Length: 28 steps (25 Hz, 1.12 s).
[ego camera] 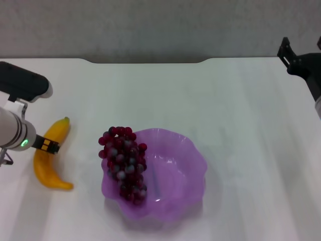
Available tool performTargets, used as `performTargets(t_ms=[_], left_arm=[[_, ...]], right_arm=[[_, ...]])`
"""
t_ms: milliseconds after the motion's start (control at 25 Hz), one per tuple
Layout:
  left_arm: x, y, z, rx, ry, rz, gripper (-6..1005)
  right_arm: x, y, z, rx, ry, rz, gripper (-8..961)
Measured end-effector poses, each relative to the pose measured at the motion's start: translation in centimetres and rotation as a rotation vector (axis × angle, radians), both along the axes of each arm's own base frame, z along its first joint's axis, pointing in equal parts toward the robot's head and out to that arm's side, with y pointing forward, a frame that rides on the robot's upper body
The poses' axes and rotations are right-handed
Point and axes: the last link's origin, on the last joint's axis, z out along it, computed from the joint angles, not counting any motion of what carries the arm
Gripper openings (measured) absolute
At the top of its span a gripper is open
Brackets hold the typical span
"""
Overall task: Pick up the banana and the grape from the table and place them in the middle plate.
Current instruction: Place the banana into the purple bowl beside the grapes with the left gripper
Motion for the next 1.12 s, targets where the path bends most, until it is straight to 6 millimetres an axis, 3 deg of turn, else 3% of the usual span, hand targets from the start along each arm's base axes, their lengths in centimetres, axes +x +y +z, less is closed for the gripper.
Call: performTargets(t_ms=[240,520,840,1120], left_arm=[[1.0,0.3,0.8,0.031,-0.017,-0.021,467],[3.0,0.3,3.3,0.096,-0.044,-0.081,456],[5.7,-1.2,6.3,0.126,-0.032,-0.153,449],[8.2,-3.3,7.5,0.126,-0.012,-0.232,449]], right_arm=[[0.3,-0.1,0.0,-0.001,-0.003,-0.008,877],[0.3,-0.1,0.0,-0.001,-0.003,-0.008,877],[0.4,-0.1,0.0,-0.002,-0.003,-0.011,877],[0.6,-0.2,-0.1,-0.007,-0.004,-0.016,877]])
